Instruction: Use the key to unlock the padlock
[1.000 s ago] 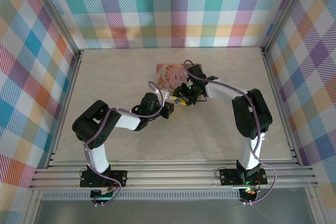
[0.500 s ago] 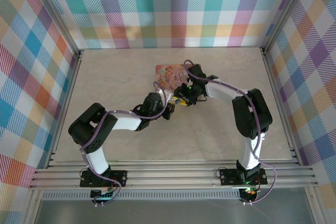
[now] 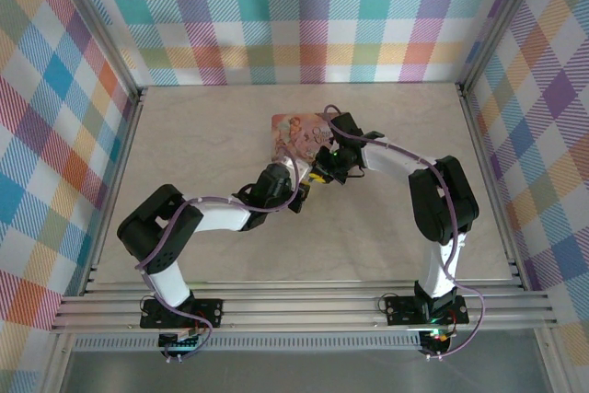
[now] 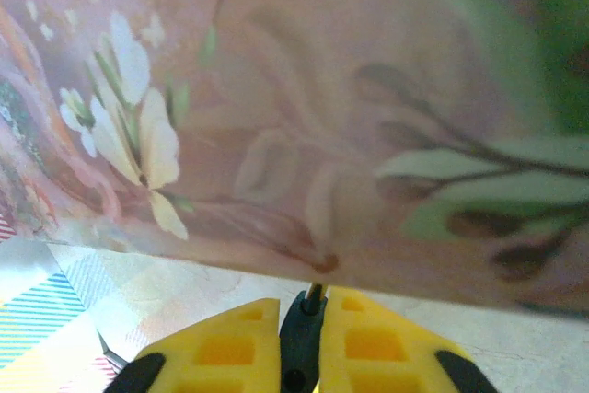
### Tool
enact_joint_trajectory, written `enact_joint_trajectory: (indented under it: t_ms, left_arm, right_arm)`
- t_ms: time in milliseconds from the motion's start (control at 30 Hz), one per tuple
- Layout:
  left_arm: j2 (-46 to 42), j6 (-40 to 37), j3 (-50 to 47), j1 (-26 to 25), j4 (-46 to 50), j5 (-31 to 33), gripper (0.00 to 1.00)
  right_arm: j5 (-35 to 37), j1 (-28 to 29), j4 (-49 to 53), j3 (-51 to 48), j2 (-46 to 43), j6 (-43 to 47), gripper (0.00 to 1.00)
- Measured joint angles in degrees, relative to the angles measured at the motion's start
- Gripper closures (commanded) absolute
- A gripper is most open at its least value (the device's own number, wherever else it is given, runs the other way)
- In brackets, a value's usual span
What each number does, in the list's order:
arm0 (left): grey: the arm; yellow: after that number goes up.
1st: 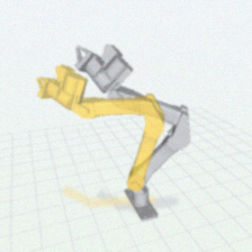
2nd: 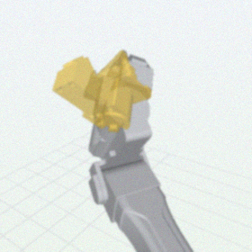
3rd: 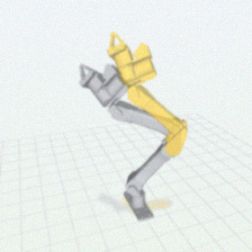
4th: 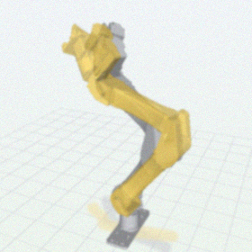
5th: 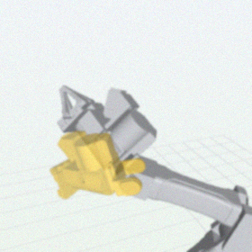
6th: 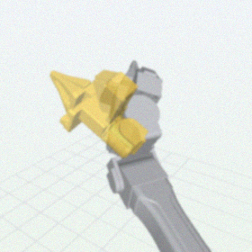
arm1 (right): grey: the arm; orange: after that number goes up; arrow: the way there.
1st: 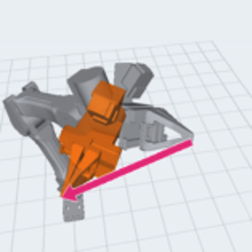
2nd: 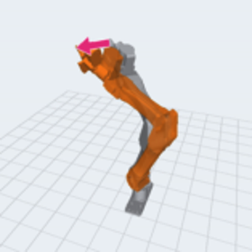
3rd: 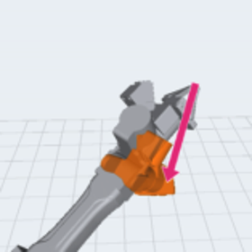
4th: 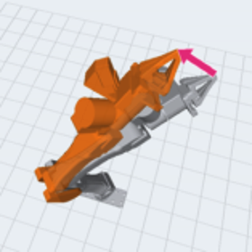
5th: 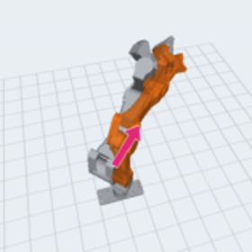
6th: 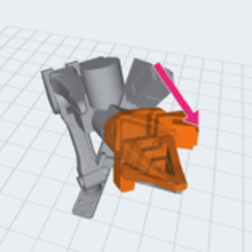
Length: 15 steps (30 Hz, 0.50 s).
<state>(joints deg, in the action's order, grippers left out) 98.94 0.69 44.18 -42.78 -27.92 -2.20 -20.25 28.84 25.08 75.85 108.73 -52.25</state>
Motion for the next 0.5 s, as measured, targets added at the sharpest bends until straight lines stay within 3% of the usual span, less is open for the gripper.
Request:
enact_joint_trajectory:
  t_ms: [233, 500]
  left_arm:
    - [0.0, -0.3, 0.8, -0.2, 1.8, 0.2, 1.00]
    - [-2.6, 2.6, 1.1, -0.3, 6.3, 0.1, 0.75]
  right_arm:
    - [0.1, 0.0, -0.8, -0.9, -0.6, 0.0, 1.00]
    - [-1.0, -0.5, -6.1, -5.1, -2.4, -0.3, 1.00]
